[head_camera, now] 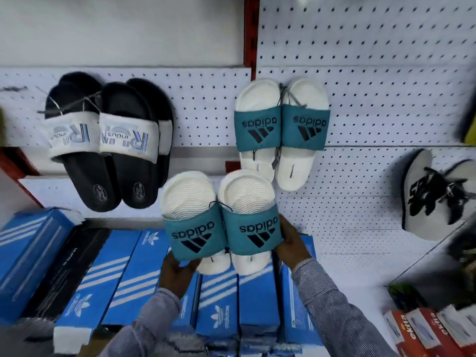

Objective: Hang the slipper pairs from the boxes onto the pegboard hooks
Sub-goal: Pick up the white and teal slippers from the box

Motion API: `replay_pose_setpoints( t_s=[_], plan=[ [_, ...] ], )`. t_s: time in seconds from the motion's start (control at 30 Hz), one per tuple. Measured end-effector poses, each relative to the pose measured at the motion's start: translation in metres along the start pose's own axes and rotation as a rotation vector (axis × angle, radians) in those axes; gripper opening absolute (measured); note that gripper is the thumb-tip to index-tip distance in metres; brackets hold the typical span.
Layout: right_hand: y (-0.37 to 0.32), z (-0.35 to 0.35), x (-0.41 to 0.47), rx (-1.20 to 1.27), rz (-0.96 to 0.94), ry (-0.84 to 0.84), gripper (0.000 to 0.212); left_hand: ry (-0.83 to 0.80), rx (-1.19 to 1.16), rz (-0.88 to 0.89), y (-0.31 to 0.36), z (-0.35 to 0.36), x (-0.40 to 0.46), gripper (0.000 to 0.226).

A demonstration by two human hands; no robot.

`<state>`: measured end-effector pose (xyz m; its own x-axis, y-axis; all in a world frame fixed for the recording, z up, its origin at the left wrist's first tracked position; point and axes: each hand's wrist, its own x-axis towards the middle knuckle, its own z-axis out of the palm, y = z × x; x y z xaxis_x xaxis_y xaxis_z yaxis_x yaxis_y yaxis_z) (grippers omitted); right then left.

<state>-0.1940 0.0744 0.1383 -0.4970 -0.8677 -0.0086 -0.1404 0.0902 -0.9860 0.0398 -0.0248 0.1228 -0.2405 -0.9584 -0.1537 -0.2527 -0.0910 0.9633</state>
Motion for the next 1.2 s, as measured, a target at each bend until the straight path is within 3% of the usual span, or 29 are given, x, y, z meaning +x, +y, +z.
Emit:
replay_pose_setpoints(
  t_s=[0.07,0.13,0.27,0.37,0.43,0.53,0.63,0.7,0.8,0.9,1.03,1.13,1.2],
  plan=[
    [-0.037,-0.010,-0.006,0.046,-0.186,0.092,0.056,0.038,-0.017,0.224,0.033,-0.003,-0.001,0.044],
    [-0.070,-0.023,-0.012,0.079,-0.309,0.188,0.053,0.031,-0.022,0.362,0.064,-0.002,-0.001,0.029],
    [-0.112,-0.052,-0.023,0.140,-0.510,0.370,0.037,0.015,-0.054,0.614,0.129,0.012,-0.009,0.020],
    [-0.125,-0.071,-0.023,0.094,-0.560,0.522,0.038,0.111,-0.030,0.722,0.164,0.029,-0.015,0.052],
    [-0.131,-0.083,-0.020,0.119,-0.514,0.584,0.044,0.143,0.058,0.772,0.181,0.039,-0.020,0.052],
    [-0.138,-0.093,-0.013,0.102,-0.381,0.630,0.033,0.126,0.208,0.733,0.185,0.051,-0.015,0.031],
    [-0.136,-0.098,0.002,-0.038,-0.167,0.607,0.017,0.024,0.250,0.508,0.173,0.064,0.006,0.026],
    [-0.129,-0.098,0.017,-0.143,-0.061,0.556,0.026,-0.045,0.234,0.335,0.166,0.071,0.016,0.030],
    [-0.122,-0.098,0.034,-0.225,-0.018,0.483,0.035,-0.035,0.267,0.310,0.162,0.081,0.026,0.034],
    [-0.121,-0.101,0.038,-0.213,-0.027,0.394,0.044,-0.095,0.261,0.374,0.168,0.083,0.027,0.054],
    [-0.127,-0.101,0.025,-0.086,-0.191,0.287,0.081,-0.171,0.120,0.459,0.186,0.080,0.019,0.093],
    [-0.142,-0.095,0.021,0.018,-0.326,0.290,0.087,-0.159,-0.086,0.439,0.208,0.088,0.015,0.085],
    [-0.147,-0.090,0.031,-0.043,-0.362,0.324,0.088,-0.123,-0.154,0.427,0.215,0.097,0.017,0.079]
  ],
)
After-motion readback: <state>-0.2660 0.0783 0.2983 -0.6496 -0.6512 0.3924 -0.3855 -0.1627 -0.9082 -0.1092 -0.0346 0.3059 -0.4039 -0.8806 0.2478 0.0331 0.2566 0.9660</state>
